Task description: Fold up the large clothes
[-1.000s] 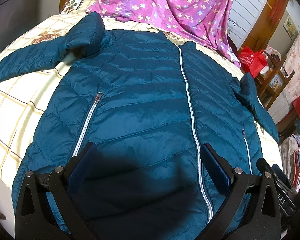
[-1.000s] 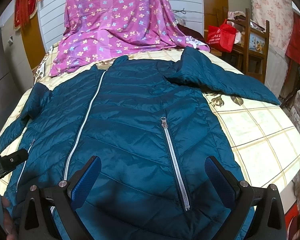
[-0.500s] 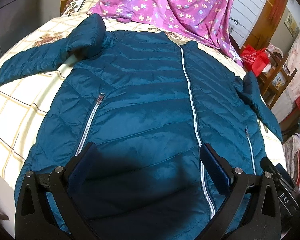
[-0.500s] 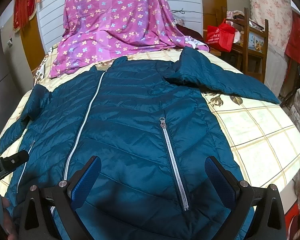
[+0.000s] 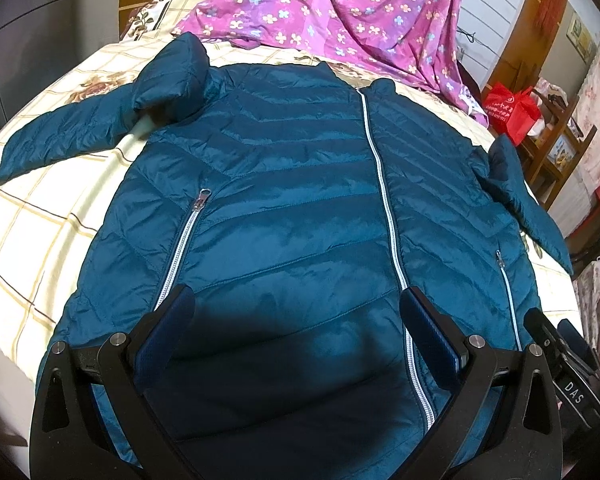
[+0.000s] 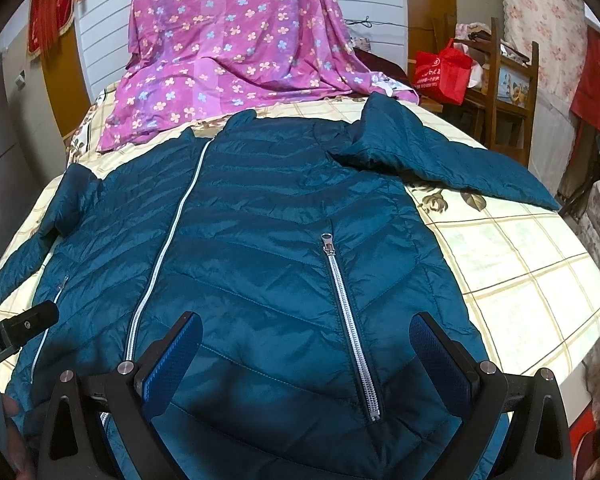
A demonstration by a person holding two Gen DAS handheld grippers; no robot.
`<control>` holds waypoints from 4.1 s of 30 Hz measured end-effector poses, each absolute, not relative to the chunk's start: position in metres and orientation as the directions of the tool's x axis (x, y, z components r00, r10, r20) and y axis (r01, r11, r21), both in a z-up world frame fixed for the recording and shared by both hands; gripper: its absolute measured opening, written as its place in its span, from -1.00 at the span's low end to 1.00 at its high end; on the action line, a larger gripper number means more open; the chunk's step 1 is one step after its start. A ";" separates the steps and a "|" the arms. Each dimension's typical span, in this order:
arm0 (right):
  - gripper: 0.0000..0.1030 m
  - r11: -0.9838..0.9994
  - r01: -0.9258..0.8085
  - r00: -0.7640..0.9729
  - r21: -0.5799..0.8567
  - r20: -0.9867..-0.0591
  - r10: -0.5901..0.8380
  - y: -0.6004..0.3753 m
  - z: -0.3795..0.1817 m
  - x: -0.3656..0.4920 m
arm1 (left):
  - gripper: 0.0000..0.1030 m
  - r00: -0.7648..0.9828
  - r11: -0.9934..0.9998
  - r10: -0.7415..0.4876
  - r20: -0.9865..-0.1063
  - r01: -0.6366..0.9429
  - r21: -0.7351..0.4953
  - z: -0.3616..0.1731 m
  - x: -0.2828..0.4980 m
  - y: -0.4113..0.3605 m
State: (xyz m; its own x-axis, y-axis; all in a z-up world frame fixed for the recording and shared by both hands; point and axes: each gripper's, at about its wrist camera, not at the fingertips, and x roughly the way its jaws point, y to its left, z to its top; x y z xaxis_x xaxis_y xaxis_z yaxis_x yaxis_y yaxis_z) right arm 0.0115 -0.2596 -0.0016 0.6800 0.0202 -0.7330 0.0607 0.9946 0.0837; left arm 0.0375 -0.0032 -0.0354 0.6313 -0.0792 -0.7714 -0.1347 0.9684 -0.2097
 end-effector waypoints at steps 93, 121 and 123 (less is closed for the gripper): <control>1.00 0.976 0.086 0.697 0.199 -0.712 0.084 -0.270 0.000 0.008 | 0.99 0.628 0.971 -0.074 -0.775 -0.133 -0.200 -0.034 0.037 -0.005; 1.00 0.976 0.086 0.699 0.201 -0.710 0.085 -0.271 0.001 0.007 | 0.99 0.627 0.971 -0.075 -0.775 -0.132 -0.201 -0.034 0.038 -0.005; 1.00 0.977 0.076 0.700 0.199 -0.708 0.090 -0.270 0.001 0.007 | 0.99 0.619 0.966 -0.104 -0.779 -0.124 -0.228 -0.035 0.039 -0.003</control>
State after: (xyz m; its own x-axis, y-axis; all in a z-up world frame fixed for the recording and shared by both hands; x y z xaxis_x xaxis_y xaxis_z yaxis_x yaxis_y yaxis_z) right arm 0.0073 -0.2700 0.0009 0.7001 0.0904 -0.7083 0.0756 0.9770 0.1994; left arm 0.0393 -0.0028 -0.0347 0.6185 -0.1043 -0.7788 -0.1238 0.9658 -0.2276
